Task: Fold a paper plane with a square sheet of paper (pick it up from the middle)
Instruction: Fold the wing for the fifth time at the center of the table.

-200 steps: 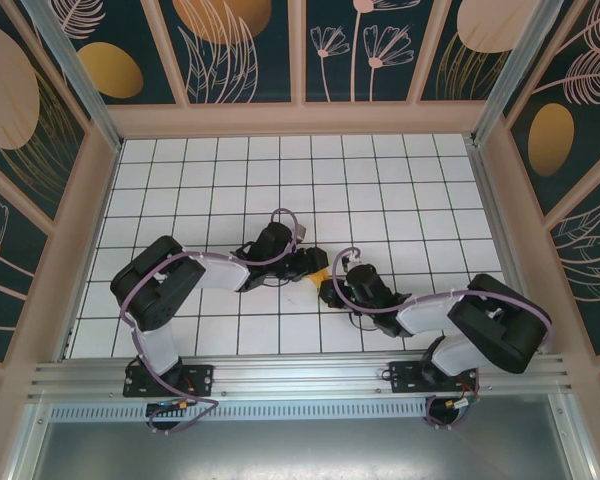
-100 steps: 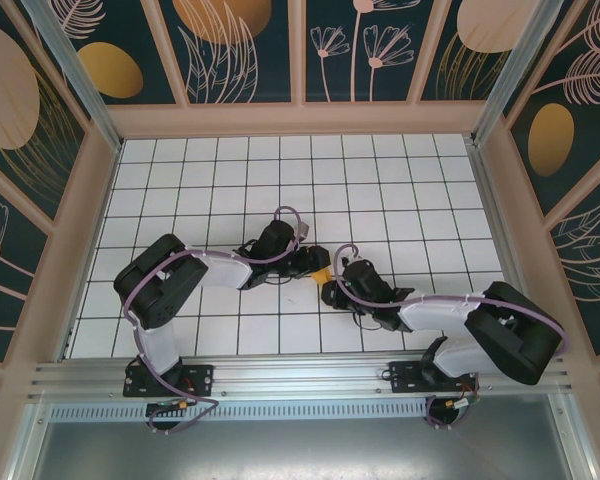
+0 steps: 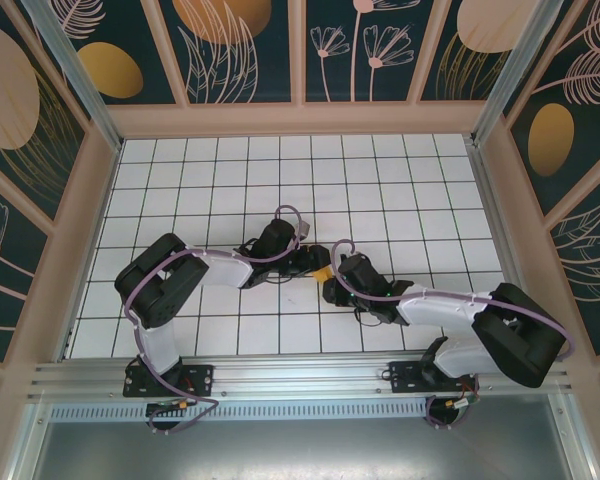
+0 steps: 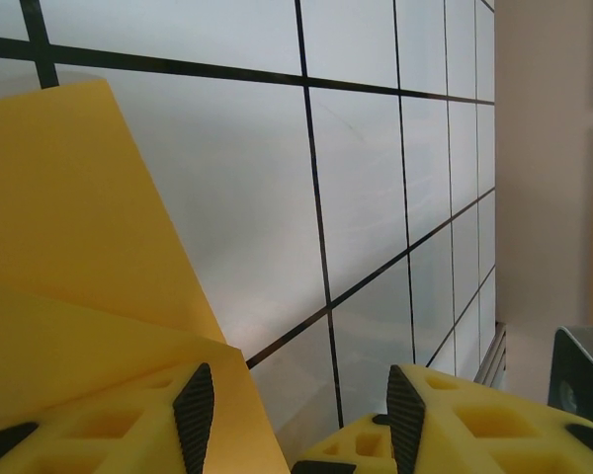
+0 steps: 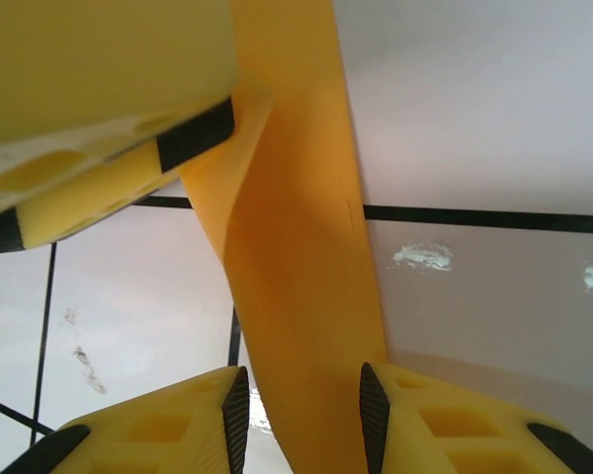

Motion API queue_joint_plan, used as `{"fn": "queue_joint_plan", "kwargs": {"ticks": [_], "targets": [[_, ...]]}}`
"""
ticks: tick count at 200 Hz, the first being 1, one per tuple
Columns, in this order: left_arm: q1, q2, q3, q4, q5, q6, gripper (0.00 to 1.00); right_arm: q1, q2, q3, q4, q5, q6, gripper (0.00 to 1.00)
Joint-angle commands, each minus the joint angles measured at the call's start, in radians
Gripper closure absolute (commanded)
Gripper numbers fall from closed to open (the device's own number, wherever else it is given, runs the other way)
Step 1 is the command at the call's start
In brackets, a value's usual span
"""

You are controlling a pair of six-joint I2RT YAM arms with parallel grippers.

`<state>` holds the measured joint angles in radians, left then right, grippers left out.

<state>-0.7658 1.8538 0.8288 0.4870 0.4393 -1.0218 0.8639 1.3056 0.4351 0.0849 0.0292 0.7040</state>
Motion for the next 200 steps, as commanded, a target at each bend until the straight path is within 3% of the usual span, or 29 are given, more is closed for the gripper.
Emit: {"fn": "queue_joint_plan", "kwargs": {"ticks": [1, 90, 127, 200], "targets": [[-0.003, 0.018, 0.021, -0.018, 0.016, 0.025, 0.49, 0.009, 0.012, 0.035, -0.069, 0.027, -0.029, 0.63], [-0.003, 0.019, 0.03, -0.025, 0.023, 0.028, 0.49, 0.015, 0.055, 0.067, -0.108, 0.059, -0.041, 0.81], [-0.003, 0.016, 0.034, -0.021, 0.029, 0.028, 0.48, 0.015, 0.055, 0.073, -0.108, 0.062, -0.041, 0.95], [-0.005, -0.022, 0.01, 0.064, 0.106, -0.003, 0.43, 0.012, 0.061, 0.065, 0.002, -0.009, -0.012, 0.95]]}}
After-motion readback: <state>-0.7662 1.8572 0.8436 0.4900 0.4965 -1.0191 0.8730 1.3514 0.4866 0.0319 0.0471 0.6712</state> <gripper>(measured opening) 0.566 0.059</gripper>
